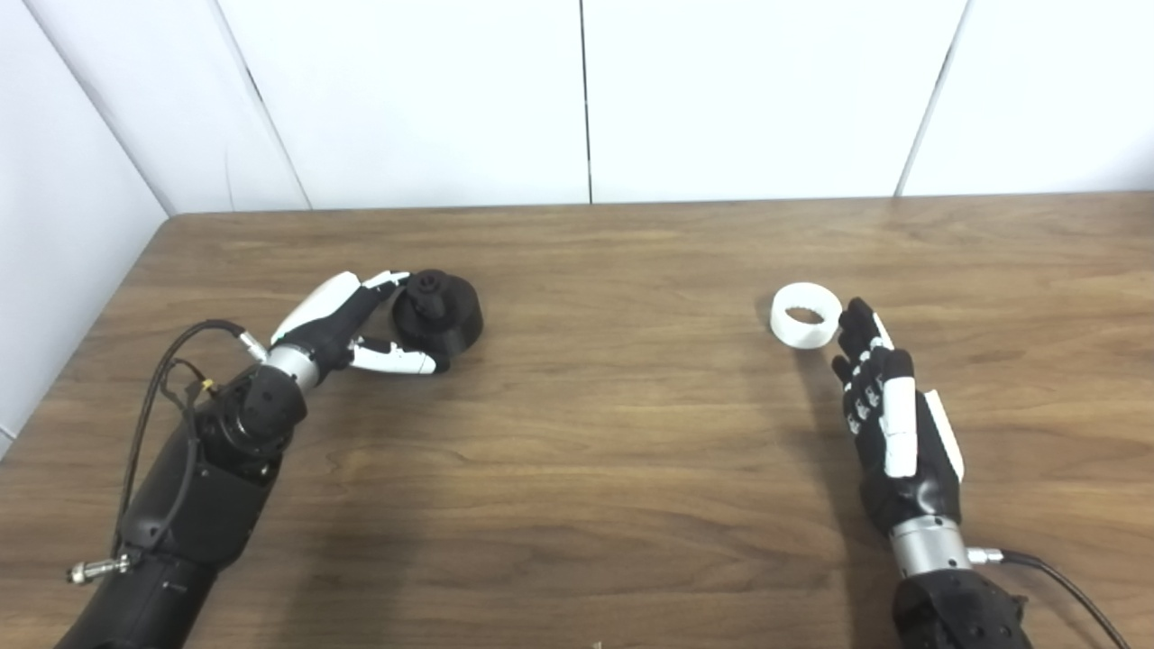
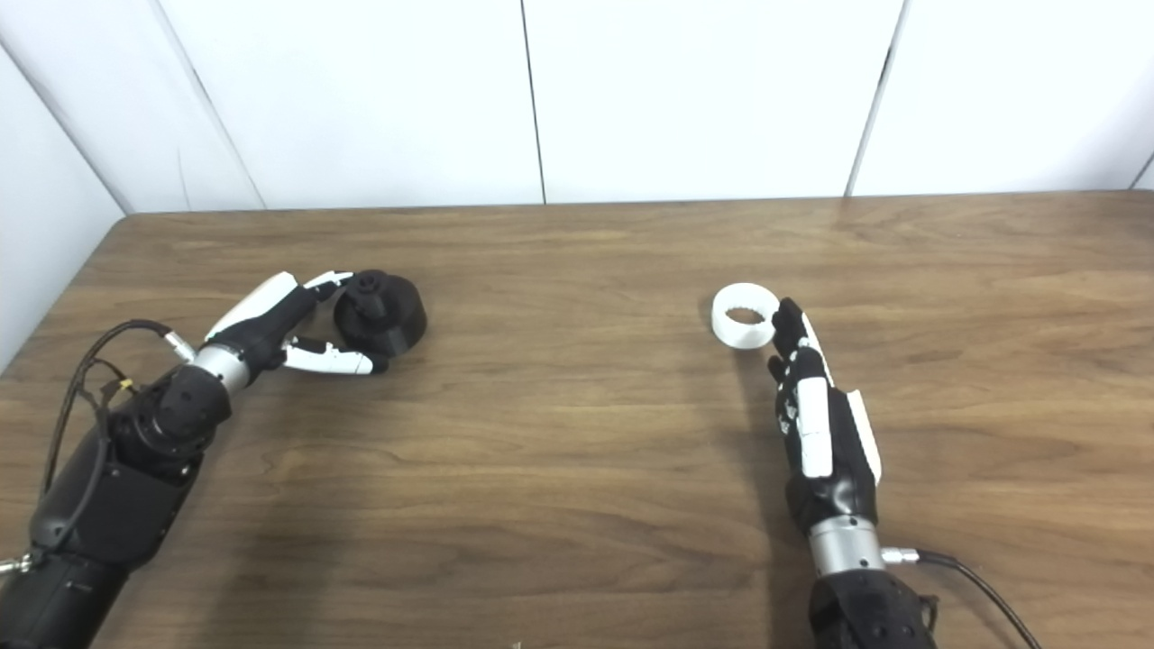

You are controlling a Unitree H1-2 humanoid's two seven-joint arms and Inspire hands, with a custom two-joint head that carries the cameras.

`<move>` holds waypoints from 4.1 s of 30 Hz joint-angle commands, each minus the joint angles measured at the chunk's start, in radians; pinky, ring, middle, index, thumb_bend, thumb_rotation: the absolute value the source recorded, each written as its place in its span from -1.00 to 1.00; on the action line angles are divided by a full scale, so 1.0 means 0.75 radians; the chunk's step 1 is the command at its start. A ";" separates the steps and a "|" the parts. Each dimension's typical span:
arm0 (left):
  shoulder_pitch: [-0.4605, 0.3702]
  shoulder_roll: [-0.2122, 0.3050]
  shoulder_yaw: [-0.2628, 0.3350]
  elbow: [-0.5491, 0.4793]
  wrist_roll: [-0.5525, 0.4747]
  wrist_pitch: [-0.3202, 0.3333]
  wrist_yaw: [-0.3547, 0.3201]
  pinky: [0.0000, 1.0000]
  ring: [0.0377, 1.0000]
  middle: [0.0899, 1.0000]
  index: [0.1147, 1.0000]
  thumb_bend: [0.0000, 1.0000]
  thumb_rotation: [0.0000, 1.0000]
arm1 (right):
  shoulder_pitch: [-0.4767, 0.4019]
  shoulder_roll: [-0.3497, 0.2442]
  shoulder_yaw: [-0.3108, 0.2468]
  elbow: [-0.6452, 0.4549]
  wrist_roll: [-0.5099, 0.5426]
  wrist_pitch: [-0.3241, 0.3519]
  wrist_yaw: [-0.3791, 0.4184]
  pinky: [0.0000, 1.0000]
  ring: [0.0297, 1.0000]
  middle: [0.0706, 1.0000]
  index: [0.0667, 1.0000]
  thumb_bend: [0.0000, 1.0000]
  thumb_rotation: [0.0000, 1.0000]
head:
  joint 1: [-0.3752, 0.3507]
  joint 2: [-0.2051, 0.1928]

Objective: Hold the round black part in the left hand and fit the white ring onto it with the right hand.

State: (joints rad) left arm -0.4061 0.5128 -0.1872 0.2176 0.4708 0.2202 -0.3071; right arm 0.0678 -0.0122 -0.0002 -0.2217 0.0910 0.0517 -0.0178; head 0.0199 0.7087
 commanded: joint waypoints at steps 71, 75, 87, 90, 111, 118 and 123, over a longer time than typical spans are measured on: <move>0.087 -0.067 -0.054 -0.288 0.040 -0.027 -0.014 0.99 1.00 0.92 0.34 0.47 -0.50 | 0.062 0.003 -0.008 -0.068 0.027 -0.023 0.022 1.00 1.00 0.94 0.90 0.42 1.00 | 0.006 0.033; 0.106 -0.073 -0.078 -0.320 0.046 -0.061 -0.027 0.97 1.00 0.92 0.33 0.48 -0.50 | 0.060 0.004 -0.004 -0.069 0.021 -0.018 0.022 1.00 1.00 0.94 0.91 0.42 1.00 | 0.000 0.034; 0.169 -0.107 -0.134 -0.409 0.053 -0.055 -0.057 0.94 1.00 0.95 0.33 0.49 -0.53 | 0.048 0.003 -0.002 -0.071 0.007 -0.010 0.020 1.00 0.99 0.93 0.91 0.39 1.00 | 0.003 0.038; 0.181 -0.117 -0.144 -0.426 0.060 -0.064 -0.055 0.91 1.00 0.93 0.33 0.49 -0.54 | 0.043 0.003 -0.001 -0.070 0.006 -0.005 0.020 1.00 1.00 0.94 0.91 0.40 1.00 | 0.002 0.041; 0.234 -0.169 -0.240 -0.512 0.090 -0.106 -0.085 0.91 1.00 0.95 0.33 0.48 -0.49 | 0.040 0.013 0.004 -0.085 -0.010 0.006 0.009 1.00 1.00 0.94 0.91 0.40 1.00 | -0.006 0.043; 0.251 -0.180 -0.270 -0.521 0.097 -0.127 -0.088 0.86 1.00 0.95 0.33 0.49 -0.44 | 0.049 0.015 0.001 -0.090 -0.013 0.003 0.006 1.00 1.00 0.94 0.91 0.40 1.00 | -0.009 0.047; 0.274 -0.191 -0.286 -0.535 0.100 -0.144 -0.086 0.83 1.00 0.95 0.33 0.50 -0.46 | 0.055 0.013 -0.002 -0.094 -0.008 0.002 0.010 1.00 1.00 0.94 0.90 0.41 1.00 | -0.009 0.051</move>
State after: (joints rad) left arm -0.2084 0.3665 -0.3860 -0.1726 0.5344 0.1343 -0.3589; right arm 0.0687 -0.0134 -0.0027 -0.2508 0.0813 0.0720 -0.0155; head 0.0123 0.7470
